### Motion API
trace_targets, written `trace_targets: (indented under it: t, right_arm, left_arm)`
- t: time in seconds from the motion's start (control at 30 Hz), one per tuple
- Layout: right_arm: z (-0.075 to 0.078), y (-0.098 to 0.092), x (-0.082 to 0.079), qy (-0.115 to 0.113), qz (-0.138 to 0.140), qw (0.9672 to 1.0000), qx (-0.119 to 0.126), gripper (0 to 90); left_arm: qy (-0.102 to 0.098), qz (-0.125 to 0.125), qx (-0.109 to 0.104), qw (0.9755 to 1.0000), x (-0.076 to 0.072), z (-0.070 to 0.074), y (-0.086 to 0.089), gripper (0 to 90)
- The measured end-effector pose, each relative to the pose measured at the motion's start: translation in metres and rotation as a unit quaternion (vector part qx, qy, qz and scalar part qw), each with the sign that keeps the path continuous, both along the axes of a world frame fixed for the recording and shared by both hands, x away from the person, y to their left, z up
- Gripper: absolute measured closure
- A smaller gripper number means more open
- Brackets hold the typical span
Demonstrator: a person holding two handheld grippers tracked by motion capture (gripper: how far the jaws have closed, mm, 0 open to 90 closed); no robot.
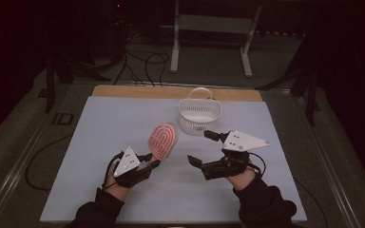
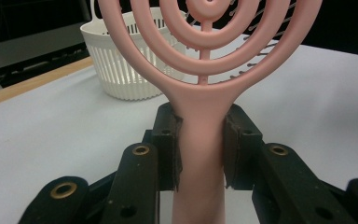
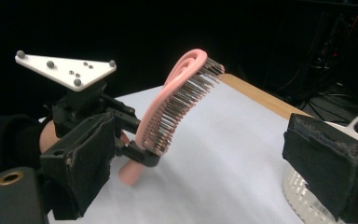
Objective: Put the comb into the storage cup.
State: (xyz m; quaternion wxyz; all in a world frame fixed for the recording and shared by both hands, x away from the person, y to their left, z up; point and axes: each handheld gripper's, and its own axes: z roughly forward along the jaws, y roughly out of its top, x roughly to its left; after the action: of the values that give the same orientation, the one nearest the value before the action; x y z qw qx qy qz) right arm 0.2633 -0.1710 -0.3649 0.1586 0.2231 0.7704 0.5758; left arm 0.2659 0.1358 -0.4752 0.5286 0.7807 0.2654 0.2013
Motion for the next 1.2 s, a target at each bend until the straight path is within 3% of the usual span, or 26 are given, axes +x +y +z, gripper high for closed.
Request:
trace_targets:
  t: [0.5,0.77,0.9,1.07,1.2]
  right_arm:
    - [-0.002,0.036,0.013,0.04,-0.022,0.9989,0.013,8.9]
    - [-0.003,0.052,0.016,0.066,-0.051,0.9962,0.025,8.3]
    - [-0.004,0.059,0.017,0.082,-0.072,0.9934,0.036,7.7]
    - [-0.004,0.068,0.017,0.106,-0.121,0.985,0.063,7.7]
    - [-0.005,0.072,0.018,0.127,-0.12,0.9818,0.074,7.8]
  left_arm:
    - [-0.001,0.0,0.0,1.0,0.0,-0.001,-0.001,70.8]
    - [-0.001,0.001,0.001,1.0,0.0,-0.001,-0.001,70.8]
    - [-0.001,0.001,0.0,1.0,0.0,-0.001,-0.001,70.8]
    - [-0.001,0.002,-0.001,1.0,0.0,-0.001,0.0,70.8]
    - [0.0,0.001,-0.001,1.0,0.001,-0.001,0.0,70.8]
